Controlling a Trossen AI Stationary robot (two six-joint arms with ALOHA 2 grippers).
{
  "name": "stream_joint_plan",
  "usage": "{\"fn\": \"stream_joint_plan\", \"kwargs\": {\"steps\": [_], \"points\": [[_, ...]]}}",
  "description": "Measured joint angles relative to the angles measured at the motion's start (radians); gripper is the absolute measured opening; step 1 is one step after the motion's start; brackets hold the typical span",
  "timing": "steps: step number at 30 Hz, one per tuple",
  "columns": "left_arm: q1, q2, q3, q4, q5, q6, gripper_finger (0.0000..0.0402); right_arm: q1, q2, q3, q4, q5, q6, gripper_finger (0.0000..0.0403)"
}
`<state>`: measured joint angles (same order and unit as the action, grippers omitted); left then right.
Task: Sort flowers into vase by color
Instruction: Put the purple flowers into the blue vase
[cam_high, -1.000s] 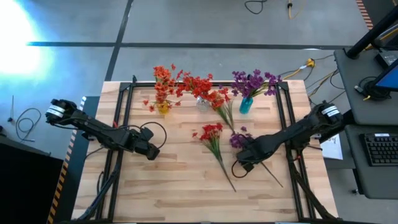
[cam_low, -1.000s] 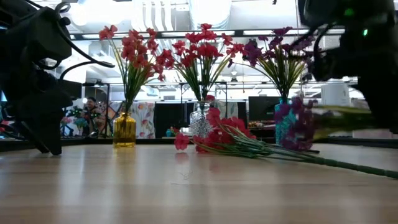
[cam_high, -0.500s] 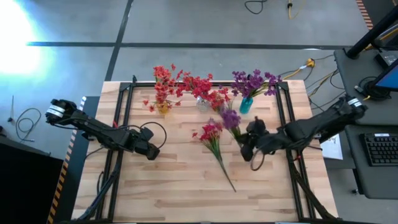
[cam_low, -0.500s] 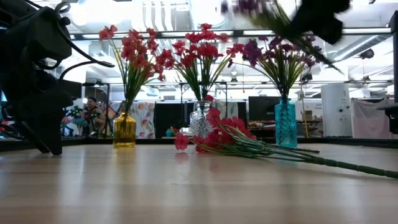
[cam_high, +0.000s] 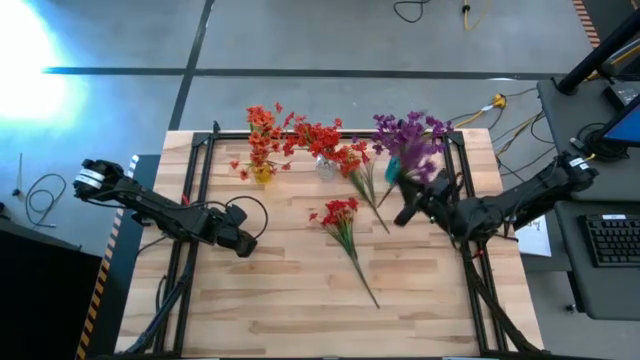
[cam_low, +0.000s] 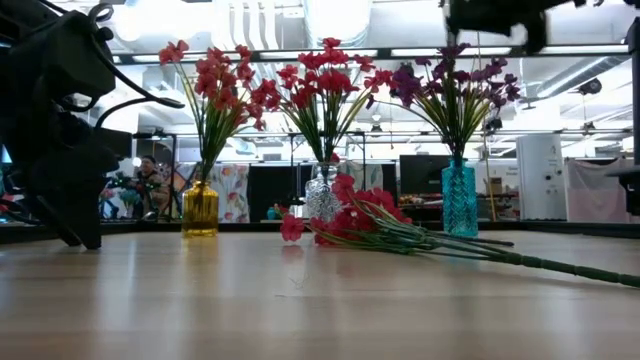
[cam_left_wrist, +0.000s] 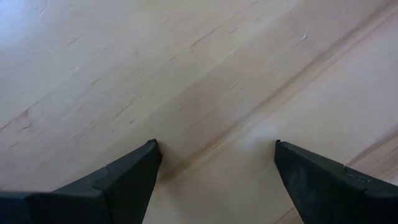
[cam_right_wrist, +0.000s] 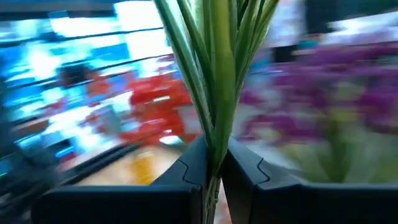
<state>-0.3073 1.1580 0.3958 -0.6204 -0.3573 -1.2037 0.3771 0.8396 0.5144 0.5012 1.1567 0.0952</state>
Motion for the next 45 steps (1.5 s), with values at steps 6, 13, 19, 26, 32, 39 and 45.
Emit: {"fn": "stream_joint_plan", "kwargs": {"steps": [6, 13, 19, 26, 32, 39, 45], "points": [[0.000, 0.000, -0.001, 0.003, -0.015, -0.001, 0.0309, -0.011, -0.035, -0.032, 0.033, 0.299, -0.070, 0.0028], [0.000, 0.000, -0.001, 0.004, -0.023, 0.000, 0.0309, -0.142, -0.047, -0.014, 0.034, 0.305, -0.166, 0.0028], [0.000, 0.001, -0.001, 0.004, -0.028, 0.000, 0.0309, -0.318, -0.046, -0.005, 0.030, 0.151, -0.145, 0.0028], [0.000, 0.001, -0.001, 0.003, -0.034, 0.000, 0.0309, -0.395, -0.046, 0.025, 0.034, 0.089, -0.146, 0.0028], [0.000, 0.001, -0.001, 0.001, -0.046, 0.001, 0.0309, -0.400, -0.045, 0.031, 0.033, 0.092, -0.204, 0.0028], [0.001, 0.001, -0.001, 0.000, -0.062, 0.000, 0.0309, -0.434, -0.036, 0.030, 0.031, 0.086, -0.211, 0.0028], [0.000, 0.001, -0.001, 0.001, -0.060, 0.001, 0.0309, -0.468, -0.024, 0.027, 0.033, 0.038, -0.180, 0.0028]]}}
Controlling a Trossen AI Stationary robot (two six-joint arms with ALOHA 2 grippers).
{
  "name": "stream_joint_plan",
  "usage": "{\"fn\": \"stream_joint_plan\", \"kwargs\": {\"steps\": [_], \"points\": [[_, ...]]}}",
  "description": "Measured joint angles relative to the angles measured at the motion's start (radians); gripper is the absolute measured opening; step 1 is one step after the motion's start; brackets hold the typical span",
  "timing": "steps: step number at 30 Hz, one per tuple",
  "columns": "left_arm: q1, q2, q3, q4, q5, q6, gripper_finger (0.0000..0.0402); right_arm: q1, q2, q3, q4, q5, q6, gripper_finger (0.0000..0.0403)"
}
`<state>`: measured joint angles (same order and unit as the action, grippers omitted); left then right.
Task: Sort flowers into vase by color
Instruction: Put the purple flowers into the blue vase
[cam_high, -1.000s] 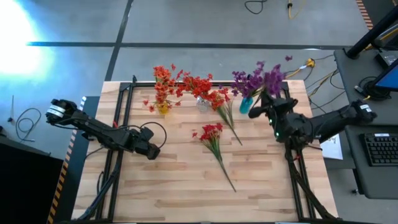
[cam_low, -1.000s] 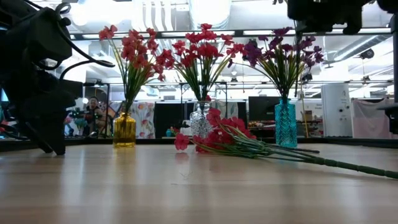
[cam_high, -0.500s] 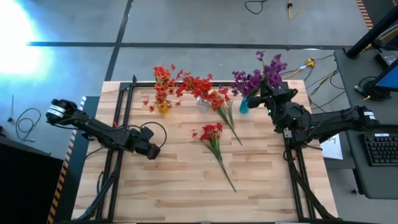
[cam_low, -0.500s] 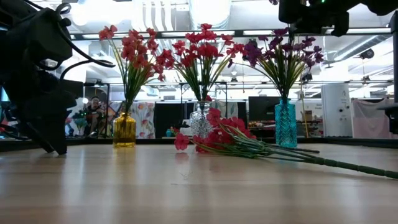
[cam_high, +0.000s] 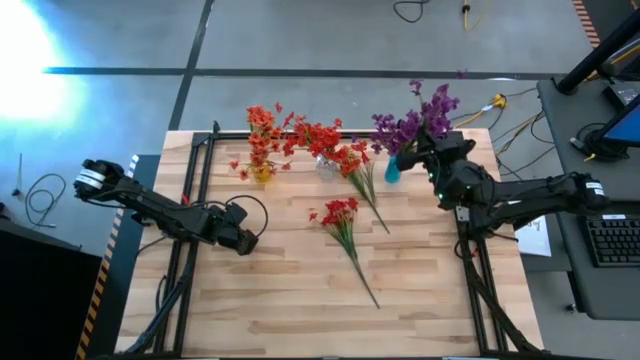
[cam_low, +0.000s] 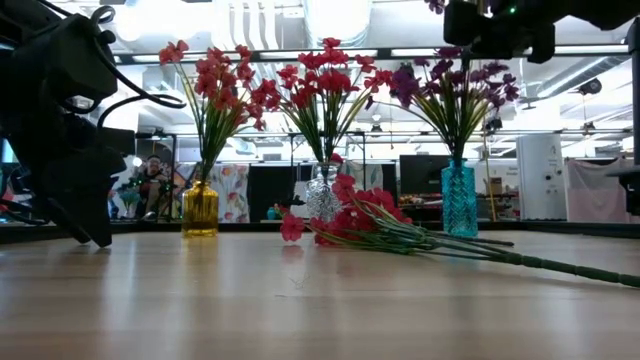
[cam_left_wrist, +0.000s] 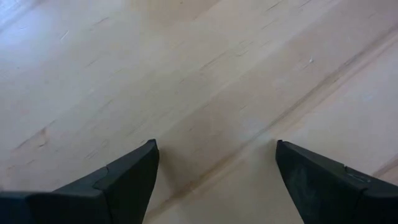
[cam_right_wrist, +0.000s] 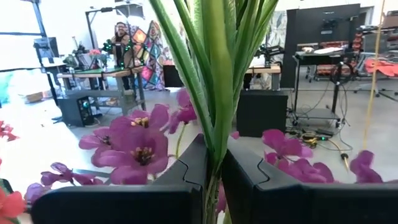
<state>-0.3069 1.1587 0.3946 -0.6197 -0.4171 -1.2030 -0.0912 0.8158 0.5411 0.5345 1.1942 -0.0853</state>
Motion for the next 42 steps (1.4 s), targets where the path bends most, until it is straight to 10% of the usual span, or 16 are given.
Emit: {"fn": "stream_joint_plan", "kwargs": {"steps": [42], "points": [[0.000, 0.026, 0.011, 0.003, 0.022, 0.008, 0.0309, -0.012, 0.003, 0.006, 0.026, -0.025, -0.040, 0.0028]]}}
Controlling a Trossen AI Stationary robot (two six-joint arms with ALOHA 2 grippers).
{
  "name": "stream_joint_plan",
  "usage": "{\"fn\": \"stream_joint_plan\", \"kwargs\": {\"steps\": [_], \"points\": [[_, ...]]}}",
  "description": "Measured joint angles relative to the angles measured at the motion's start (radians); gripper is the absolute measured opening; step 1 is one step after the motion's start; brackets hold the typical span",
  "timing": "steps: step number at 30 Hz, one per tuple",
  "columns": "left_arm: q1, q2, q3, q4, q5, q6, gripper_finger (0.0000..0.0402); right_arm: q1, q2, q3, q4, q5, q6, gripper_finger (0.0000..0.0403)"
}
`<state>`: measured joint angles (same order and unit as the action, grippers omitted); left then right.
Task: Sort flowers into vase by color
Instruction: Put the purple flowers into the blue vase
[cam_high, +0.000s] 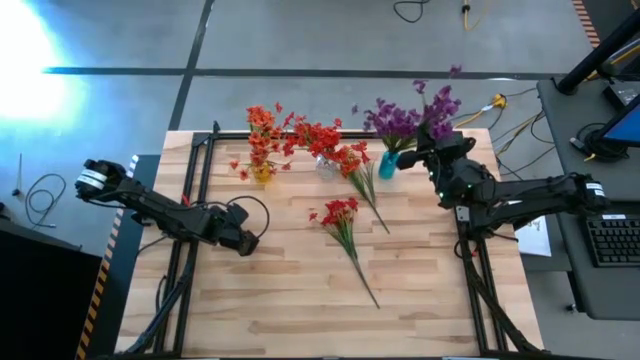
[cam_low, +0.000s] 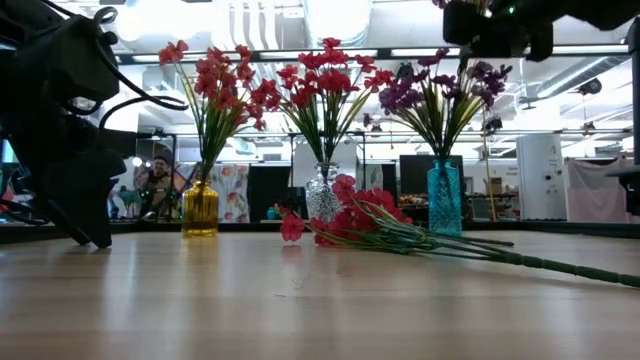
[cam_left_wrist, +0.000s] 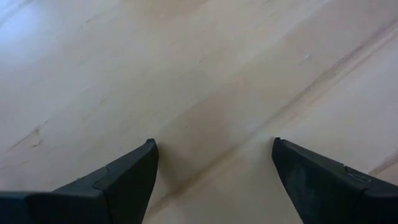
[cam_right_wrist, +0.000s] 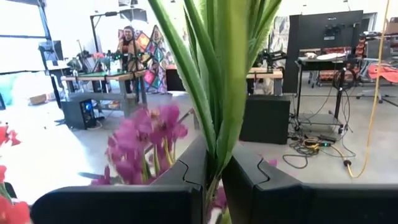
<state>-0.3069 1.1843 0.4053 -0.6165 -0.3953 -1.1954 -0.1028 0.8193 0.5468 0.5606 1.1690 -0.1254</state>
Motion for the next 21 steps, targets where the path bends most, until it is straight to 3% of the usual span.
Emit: {"fn": "stream_joint_plan", "kwargs": {"steps": [9, 13, 16, 21], "points": [[-0.039, 0.000, 0.106, -0.010, 0.152, 0.128, 0.0309, 0.046, 0.000, 0.067, -0.008, -0.019, -0.073, 0.0028], [-0.098, 0.000, 0.187, -0.056, 0.161, 0.133, 0.0309, 0.098, 0.000, 0.086, -0.010, -0.017, -0.095, 0.0028], [-0.156, 0.000, 0.252, -0.058, 0.133, 0.166, 0.0309, 0.140, 0.000, 0.096, -0.011, -0.017, -0.099, 0.0028], [-0.244, 0.007, 0.373, -0.028, -0.021, 0.277, 0.0309, 0.217, 0.000, 0.120, -0.038, -0.015, -0.100, 0.0028]]}}
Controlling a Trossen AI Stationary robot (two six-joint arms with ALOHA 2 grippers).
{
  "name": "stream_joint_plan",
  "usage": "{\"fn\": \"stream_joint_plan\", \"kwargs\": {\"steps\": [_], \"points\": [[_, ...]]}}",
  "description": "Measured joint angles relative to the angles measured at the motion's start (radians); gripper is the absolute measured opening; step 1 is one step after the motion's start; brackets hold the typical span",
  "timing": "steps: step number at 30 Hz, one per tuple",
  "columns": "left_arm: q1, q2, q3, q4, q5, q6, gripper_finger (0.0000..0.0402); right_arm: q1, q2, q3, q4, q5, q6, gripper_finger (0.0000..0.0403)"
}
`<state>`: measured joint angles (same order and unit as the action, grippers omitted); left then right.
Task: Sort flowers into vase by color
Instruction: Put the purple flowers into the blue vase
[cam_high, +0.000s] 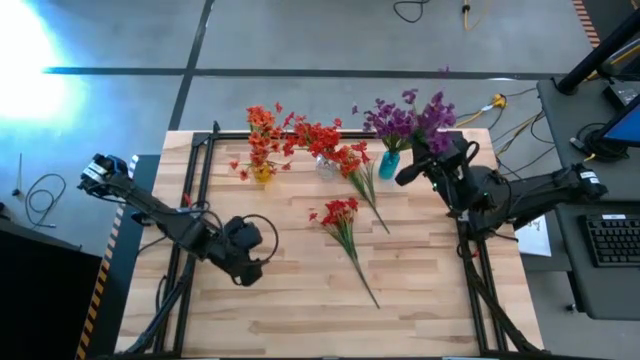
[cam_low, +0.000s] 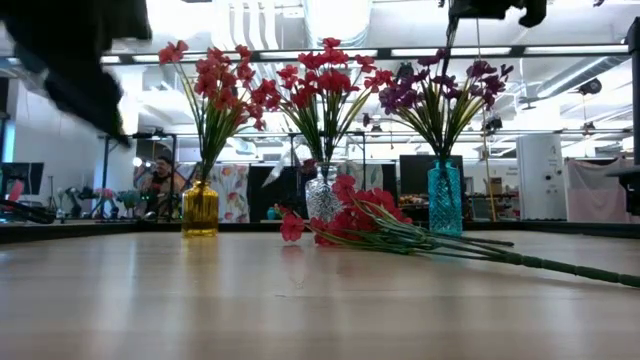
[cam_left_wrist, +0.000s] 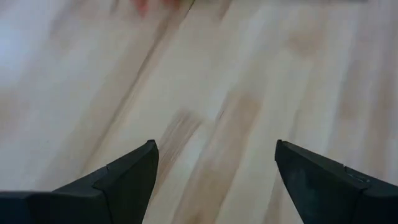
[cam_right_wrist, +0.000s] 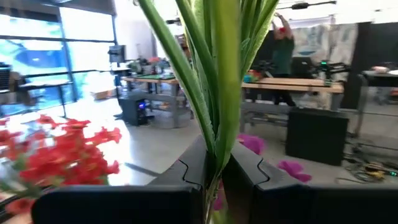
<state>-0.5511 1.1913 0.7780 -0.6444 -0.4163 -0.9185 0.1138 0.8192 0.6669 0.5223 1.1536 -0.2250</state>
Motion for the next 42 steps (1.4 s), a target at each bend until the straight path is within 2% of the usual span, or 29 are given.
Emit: {"fn": "stream_joint_plan", "kwargs": {"steps": [6, 11, 15, 18, 23, 26, 30, 37, 40, 42], "points": [[-0.044, 0.051, 0.143, 0.009, -0.158, 0.119, 0.0309, 0.095, 0.000, 0.052, -0.088, 0.007, 0.016, 0.0028], [-0.044, 0.153, 0.243, 0.009, -0.232, 0.203, 0.0309, 0.179, 0.000, 0.102, -0.201, 0.088, 0.016, 0.0028], [-0.044, 0.253, 0.314, 0.009, -0.366, 0.225, 0.0309, 0.228, 0.000, 0.118, -0.226, 0.132, 0.002, 0.0028], [-0.044, 0.335, 0.371, 0.008, -0.456, 0.221, 0.0309, 0.239, 0.000, 0.125, -0.228, 0.141, -0.035, 0.0028], [-0.039, 0.461, 0.483, 0.001, -0.501, 0.286, 0.0309, 0.199, -0.003, 0.194, -0.226, 0.159, -0.142, 0.0028], [-0.037, 0.522, 0.558, -0.001, -0.525, 0.346, 0.0309, 0.206, -0.012, 0.218, -0.253, 0.160, -0.152, 0.0028], [-0.034, 0.581, 0.642, 0.001, -0.531, 0.412, 0.0309, 0.250, -0.022, 0.223, -0.452, 0.156, 0.002, 0.0028], [-0.013, 0.650, 0.701, 0.006, -0.633, 0.454, 0.0301, 0.268, -0.031, 0.216, -0.852, 0.155, 0.393, 0.0028], [0.011, 0.670, 0.701, 0.030, -0.672, 0.487, 0.0292, 0.259, -0.033, 0.210, -0.935, 0.159, 0.501, 0.0028], [0.028, 0.682, 0.701, 0.049, -0.679, 0.497, 0.0286, 0.254, -0.033, 0.195, -0.936, 0.177, 0.514, 0.0028]]}}
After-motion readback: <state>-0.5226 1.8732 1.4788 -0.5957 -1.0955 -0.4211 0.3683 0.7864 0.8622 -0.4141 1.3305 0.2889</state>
